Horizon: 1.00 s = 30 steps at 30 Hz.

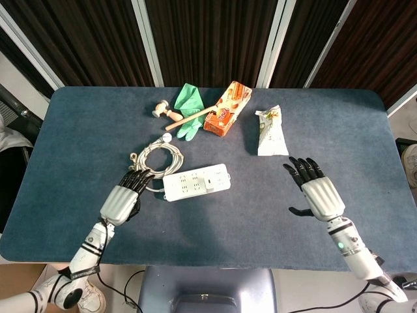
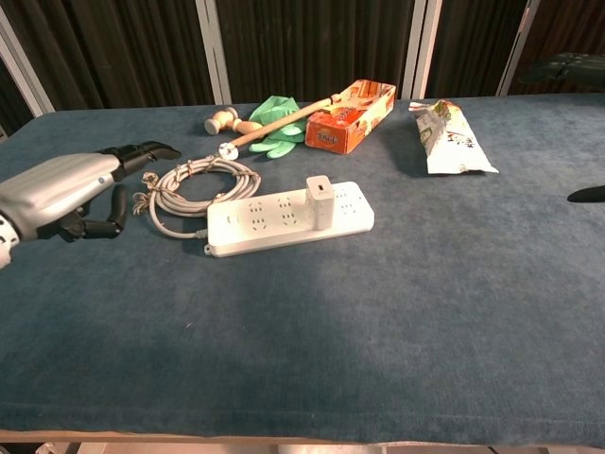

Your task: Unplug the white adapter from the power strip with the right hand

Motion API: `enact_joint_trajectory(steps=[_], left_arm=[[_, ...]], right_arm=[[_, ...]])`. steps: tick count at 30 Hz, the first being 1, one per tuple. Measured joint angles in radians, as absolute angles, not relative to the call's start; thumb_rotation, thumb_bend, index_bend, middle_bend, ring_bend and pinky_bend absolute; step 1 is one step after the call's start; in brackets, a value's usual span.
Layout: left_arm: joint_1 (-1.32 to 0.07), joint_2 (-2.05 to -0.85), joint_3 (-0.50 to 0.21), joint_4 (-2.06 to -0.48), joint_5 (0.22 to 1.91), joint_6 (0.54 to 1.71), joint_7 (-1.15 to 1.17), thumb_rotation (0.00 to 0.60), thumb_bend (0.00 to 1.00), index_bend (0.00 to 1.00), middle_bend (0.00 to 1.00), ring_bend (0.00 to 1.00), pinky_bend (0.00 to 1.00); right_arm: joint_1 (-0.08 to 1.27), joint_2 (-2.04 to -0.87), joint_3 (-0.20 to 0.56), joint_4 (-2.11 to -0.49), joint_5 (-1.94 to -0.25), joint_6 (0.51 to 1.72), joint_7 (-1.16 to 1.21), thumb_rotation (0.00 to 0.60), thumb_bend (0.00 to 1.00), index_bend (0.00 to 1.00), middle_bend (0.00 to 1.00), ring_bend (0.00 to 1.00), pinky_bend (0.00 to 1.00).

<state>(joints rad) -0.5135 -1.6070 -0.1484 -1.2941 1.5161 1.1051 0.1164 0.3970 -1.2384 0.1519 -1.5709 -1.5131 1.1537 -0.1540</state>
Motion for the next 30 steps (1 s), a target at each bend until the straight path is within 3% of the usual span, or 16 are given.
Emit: enact_joint_trajectory(steps=[16, 30], left_arm=[[-0.605, -1.889, -0.121, -1.019, 1.475, 1.05, 0.254, 0.6, 0.93, 0.0, 0.0, 0.0, 0.07], [-0.632, -1.972, -0.097, -0.902, 1.473, 1.051, 0.292, 0.6, 0.92, 0.0, 0.0, 0.0, 0.06]], right_arm=[[0.57, -1.331, 0.203, -1.5, -1.323, 0.93, -0.211, 0.6, 0.12, 0.0, 0.0, 0.0, 0.0], [0.677, -1.445, 0.213, -1.373, -1.3, 0.859, -0.161, 0.6, 0.2, 0.0, 0.01, 0.0, 0.0]])
